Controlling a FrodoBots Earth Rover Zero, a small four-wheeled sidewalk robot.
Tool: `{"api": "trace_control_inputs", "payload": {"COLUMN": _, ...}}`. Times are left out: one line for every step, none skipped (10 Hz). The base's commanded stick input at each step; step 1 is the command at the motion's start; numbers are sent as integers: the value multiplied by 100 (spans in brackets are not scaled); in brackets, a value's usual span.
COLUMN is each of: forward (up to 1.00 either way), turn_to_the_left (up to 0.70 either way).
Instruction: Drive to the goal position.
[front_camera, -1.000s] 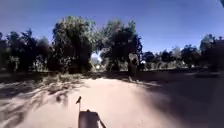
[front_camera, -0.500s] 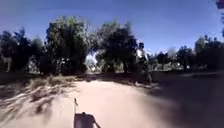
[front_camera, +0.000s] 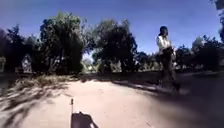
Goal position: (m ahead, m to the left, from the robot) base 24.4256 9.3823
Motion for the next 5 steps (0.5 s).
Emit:
{"api": "trace_control_inputs", "payload": {"forward": 100, "turn_to_the_left": 1}}
{"api": "trace_control_inputs", "payload": {"forward": 100, "turn_to_the_left": 0}}
{"api": "trace_control_inputs", "payload": {"forward": 100, "turn_to_the_left": 0}}
{"api": "trace_control_inputs", "payload": {"forward": 100, "turn_to_the_left": 0}}
{"api": "trace_control_inputs", "payload": {"forward": 100, "turn_to_the_left": 0}}
